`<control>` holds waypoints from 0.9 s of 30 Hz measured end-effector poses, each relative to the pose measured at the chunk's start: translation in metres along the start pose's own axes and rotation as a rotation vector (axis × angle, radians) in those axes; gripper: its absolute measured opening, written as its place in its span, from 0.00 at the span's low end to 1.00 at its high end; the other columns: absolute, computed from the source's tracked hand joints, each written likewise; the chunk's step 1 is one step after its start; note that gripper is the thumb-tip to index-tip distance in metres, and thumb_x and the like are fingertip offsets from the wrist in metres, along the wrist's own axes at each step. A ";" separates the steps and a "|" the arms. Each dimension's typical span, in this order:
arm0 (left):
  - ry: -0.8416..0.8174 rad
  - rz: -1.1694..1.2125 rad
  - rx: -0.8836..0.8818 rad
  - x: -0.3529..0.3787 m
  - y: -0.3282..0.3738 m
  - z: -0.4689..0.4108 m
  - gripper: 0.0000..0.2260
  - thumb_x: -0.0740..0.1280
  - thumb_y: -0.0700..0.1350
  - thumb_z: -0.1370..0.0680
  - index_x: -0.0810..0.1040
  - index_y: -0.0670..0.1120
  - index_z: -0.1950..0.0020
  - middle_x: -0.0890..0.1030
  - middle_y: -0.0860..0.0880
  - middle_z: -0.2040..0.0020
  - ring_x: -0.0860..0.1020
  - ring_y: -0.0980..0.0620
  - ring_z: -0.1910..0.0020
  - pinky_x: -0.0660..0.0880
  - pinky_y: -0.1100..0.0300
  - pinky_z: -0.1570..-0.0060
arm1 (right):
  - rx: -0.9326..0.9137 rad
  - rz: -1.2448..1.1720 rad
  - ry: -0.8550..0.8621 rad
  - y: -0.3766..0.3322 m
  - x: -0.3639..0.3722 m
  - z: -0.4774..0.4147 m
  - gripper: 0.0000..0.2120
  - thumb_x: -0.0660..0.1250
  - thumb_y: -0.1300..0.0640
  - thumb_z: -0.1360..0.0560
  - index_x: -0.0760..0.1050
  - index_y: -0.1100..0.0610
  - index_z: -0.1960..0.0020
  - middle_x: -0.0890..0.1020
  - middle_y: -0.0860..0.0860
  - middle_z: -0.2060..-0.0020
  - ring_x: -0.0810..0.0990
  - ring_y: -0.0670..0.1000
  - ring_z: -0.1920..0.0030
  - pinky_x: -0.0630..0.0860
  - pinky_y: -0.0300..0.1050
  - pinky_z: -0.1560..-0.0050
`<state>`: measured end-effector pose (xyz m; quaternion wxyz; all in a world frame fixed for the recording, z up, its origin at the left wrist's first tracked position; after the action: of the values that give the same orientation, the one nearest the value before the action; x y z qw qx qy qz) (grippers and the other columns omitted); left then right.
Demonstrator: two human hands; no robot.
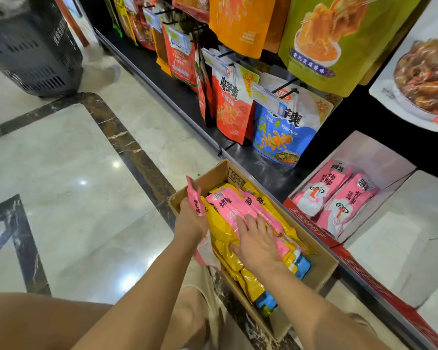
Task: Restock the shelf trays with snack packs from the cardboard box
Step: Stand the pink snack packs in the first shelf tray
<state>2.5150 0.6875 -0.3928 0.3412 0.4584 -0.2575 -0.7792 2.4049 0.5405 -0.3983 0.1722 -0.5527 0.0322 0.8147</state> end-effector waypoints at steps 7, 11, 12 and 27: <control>-0.052 0.202 -0.029 -0.004 -0.005 0.001 0.25 0.73 0.47 0.34 0.74 0.51 0.38 0.84 0.50 0.51 0.84 0.47 0.55 0.81 0.43 0.50 | 0.105 -0.002 0.029 -0.001 -0.019 -0.002 0.32 0.67 0.62 0.25 0.59 0.56 0.24 0.70 0.58 0.33 0.69 0.61 0.33 0.73 0.55 0.37; -0.087 0.312 0.049 -0.003 0.016 0.007 0.24 0.75 0.44 0.34 0.76 0.50 0.38 0.85 0.51 0.49 0.85 0.49 0.54 0.82 0.45 0.52 | 0.166 -0.305 0.033 0.028 -0.035 -0.003 0.29 0.67 0.63 0.24 0.65 0.54 0.25 0.74 0.56 0.32 0.74 0.59 0.33 0.74 0.52 0.35; -0.095 0.343 0.069 -0.002 0.023 0.008 0.22 0.75 0.42 0.32 0.77 0.50 0.39 0.85 0.50 0.49 0.85 0.49 0.54 0.83 0.48 0.54 | 0.182 -0.425 0.018 0.037 -0.038 -0.002 0.28 0.67 0.64 0.24 0.68 0.53 0.26 0.75 0.55 0.32 0.76 0.58 0.35 0.76 0.49 0.38; -0.277 0.453 0.228 0.076 0.109 0.053 0.11 0.75 0.41 0.26 0.79 0.51 0.47 0.86 0.46 0.53 0.85 0.42 0.55 0.82 0.43 0.54 | 0.434 -1.663 0.313 0.185 -0.058 0.058 0.09 0.71 0.63 0.23 0.82 0.58 0.43 0.87 0.58 0.53 0.86 0.60 0.55 0.83 0.56 0.51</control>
<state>2.4734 0.5645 -0.3321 0.4141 0.3138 -0.4836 -0.7044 2.3136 0.3667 -0.3484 0.8058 -0.4578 -0.2038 0.3156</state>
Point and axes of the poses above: each hand's wrist, its own z-axis away from the middle knuckle, its own x-axis out of the palm, y = z × x, the point moved 8 cm from there along -z, towards the middle knuckle
